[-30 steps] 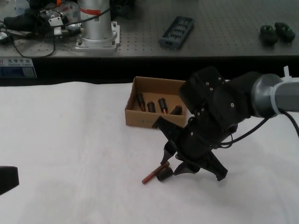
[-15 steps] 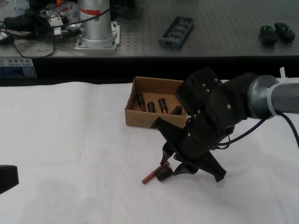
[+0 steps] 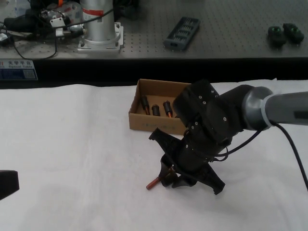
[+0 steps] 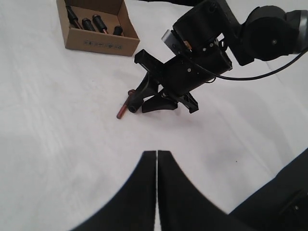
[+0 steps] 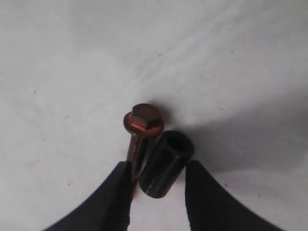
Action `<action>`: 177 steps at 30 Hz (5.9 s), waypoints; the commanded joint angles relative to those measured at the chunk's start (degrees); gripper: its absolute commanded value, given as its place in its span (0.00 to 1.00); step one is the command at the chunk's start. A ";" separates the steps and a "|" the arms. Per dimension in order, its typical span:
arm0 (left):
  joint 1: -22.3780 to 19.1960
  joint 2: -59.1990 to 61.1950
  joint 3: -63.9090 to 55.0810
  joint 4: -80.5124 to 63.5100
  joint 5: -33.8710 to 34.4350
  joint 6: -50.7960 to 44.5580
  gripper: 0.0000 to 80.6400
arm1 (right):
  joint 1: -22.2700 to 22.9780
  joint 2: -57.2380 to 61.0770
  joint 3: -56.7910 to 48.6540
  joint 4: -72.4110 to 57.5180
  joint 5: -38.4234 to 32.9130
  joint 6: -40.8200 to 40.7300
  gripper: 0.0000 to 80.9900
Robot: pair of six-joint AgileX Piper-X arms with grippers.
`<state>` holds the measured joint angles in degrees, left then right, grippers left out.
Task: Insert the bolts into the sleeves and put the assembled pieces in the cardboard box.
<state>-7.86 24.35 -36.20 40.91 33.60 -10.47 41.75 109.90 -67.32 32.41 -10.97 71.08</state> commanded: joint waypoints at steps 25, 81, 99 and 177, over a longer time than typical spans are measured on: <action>0.16 -0.29 -0.61 -0.77 0.15 0.24 0.01 | 0.40 1.10 -0.46 7.69 0.17 -1.63 0.35; -0.04 14.51 -0.33 -3.96 1.74 15.65 0.43 | 0.40 -37.58 14.99 13.17 3.59 -39.07 0.02; -25.12 55.56 -22.15 -0.14 -21.88 40.37 0.42 | 0.40 -64.82 22.47 17.43 1.22 -40.62 0.02; -28.35 95.20 -48.79 -2.79 -24.35 27.21 0.00 | 0.40 -65.24 22.47 17.43 0.98 -41.56 0.02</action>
<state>-35.98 118.90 -84.59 35.91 9.15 16.58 42.06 45.36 -44.73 49.92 -9.40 29.98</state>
